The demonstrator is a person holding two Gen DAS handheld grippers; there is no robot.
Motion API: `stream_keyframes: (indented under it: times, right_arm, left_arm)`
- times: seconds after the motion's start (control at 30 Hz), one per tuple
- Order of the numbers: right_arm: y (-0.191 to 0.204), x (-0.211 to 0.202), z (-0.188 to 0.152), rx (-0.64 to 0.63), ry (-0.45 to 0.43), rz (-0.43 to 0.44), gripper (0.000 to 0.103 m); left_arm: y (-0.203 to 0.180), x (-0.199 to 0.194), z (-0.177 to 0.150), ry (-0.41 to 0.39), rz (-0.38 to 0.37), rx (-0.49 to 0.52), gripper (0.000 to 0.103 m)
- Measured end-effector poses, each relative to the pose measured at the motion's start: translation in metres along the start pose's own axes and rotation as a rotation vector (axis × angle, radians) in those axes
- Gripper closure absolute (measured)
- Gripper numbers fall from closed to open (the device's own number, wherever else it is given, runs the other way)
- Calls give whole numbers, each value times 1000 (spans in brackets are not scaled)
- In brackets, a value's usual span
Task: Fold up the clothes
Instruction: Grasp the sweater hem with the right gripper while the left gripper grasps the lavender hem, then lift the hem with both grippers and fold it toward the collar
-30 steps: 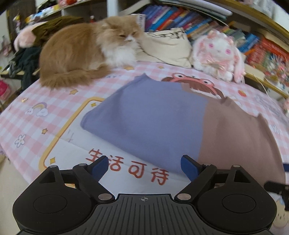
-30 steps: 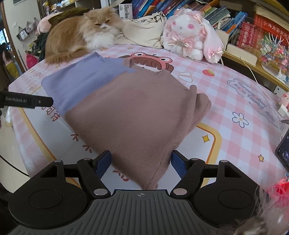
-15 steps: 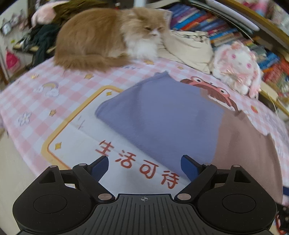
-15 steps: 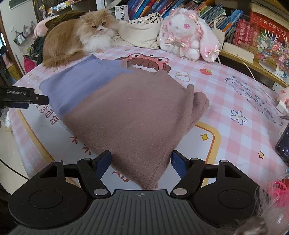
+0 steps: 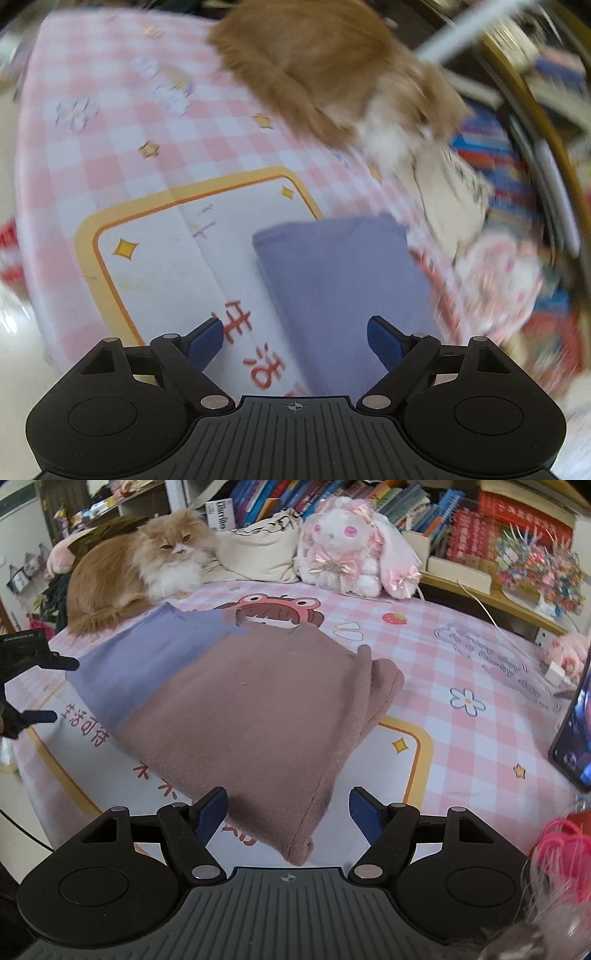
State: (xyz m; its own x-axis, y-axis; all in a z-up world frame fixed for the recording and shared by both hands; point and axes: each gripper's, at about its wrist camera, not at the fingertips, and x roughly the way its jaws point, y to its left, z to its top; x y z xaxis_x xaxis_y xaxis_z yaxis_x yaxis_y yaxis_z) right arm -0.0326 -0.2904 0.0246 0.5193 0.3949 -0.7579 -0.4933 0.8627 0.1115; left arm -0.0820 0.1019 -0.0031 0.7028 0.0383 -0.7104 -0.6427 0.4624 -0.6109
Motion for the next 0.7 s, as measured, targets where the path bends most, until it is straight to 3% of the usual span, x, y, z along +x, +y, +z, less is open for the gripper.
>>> stream_keyframes:
  times: [0.17,0.27,0.4,0.5,0.57,0.63,0.7]
  right_arm:
    - [1,1,-1,41,-2,12,32]
    - [-1,3,-1,70,4,16,32]
    - [-17,7,1,213,25,57,33]
    - [-28,10,3,330,35,67,42]
    - [-34,12,3,390,35,77,60]
    - [-36,13,2,427,34,84,70]
    - [-38,14,1,452,35,88,74]
  left_arm:
    - [15,10,12,-20,-53,-126,29]
    - [18,16,16,-13,-79,-169,44]
    - [16,22,18,-18,-96,-185,45]
    - [13,24,18,-20,-92,-168,47]
    - [15,24,18,-20,-97,-170,52]
    - [19,24,18,-21,-107,-186,55]
    - [23,24,18,-16,-112,-189,67]
